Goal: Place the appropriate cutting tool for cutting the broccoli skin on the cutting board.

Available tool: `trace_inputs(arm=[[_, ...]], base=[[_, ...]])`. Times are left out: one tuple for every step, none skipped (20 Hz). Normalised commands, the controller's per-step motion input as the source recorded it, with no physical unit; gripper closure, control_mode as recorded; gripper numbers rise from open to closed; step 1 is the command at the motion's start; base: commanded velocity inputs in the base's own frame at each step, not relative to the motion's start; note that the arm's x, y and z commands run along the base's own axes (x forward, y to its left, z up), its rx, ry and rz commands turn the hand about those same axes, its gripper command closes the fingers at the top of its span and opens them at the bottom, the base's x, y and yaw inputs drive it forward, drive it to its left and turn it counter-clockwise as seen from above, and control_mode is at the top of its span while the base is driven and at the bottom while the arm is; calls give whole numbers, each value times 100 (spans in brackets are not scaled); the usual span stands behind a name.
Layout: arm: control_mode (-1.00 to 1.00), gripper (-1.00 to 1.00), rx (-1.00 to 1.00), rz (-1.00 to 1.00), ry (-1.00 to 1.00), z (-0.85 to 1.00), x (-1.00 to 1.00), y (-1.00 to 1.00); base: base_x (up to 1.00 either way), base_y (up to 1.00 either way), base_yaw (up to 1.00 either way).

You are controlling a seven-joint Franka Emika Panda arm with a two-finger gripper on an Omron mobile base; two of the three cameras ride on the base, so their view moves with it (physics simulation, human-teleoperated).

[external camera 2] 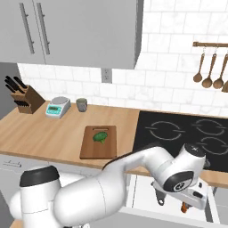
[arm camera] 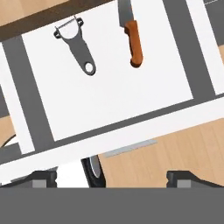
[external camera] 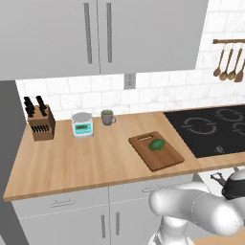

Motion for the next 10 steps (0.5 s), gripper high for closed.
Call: trace_inputs(arm=[[-100,-100,0,0,5,-44,0,0],[-100,-100,1,0,4,-41,0,0],[-100,-100,1,0,3,-36,0,0],[-100,-100,0,0,2,-30,0,0],[-100,-100,0,0,6,-30,18,0],[-100,-100,0,0,5,-31,26,0],[-100,-100,0,0,7,-39,30,0],[-100,-100,0,0,4,-49,39,0],[-100,-100,0,0,5,-53,44,0],[-100,-100,0,1,4,-56,42,0]], base=[[0,0,0],[0,0,0],[0,0,0],[0,0,0],[0,0,0],[0,0,0],[0,0,0],[0,0,0],[0,0,0],[0,0,0]])
